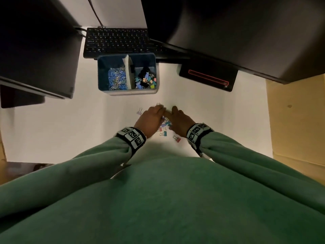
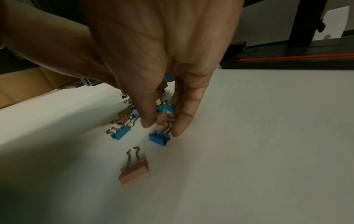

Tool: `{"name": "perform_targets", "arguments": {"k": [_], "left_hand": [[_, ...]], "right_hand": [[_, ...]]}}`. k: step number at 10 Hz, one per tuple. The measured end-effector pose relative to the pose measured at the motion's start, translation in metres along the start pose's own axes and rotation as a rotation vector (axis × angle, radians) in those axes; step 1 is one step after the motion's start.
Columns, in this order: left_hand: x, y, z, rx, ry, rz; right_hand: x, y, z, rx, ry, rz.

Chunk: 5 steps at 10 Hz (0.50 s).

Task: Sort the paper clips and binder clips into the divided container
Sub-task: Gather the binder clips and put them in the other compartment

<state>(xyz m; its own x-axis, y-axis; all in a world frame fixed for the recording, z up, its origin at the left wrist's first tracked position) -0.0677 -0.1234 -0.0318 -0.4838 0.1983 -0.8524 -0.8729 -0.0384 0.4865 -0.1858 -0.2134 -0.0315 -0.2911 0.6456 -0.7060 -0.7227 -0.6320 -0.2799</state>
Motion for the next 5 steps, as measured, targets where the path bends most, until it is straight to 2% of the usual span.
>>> {"name": "perform_targets", "arguments": {"k": [2,3,4,5], "left_hand": [[0.010,-0.002,0.014,-0.035,-0.135,0.008],[0.012,-0.001,0.012,-0.053,-0.103,0.019],[0.013,0.003,0.006,-0.008,-0.056,0.020],[0.014,-0.001,0.002,-0.006,-0.078,-0.035]], "right_hand": [[-0.006,0.005,0.001,0.049,-0.010,-0.052],[-0.007,0.011,0.006,0.068,0.008,-0.082],[-0.006,0.020,0.010,0.079,0.037,-0.114],[-0.004,0.031,0.012,0.091,0.099,-0.231]]}}
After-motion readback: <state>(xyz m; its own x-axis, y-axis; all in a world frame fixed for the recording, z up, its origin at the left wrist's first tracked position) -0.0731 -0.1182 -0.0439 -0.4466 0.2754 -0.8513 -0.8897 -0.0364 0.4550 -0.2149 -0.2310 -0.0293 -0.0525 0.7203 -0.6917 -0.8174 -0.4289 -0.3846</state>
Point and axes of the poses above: each hand's wrist, its own z-axis away from the middle knuckle, its own x-axis out of the palm, y = z × x, the point moved 2 cm from there along -z, towards the middle knuckle, and after that the axes turned 12 degrees about x, right-handed, at the moved point
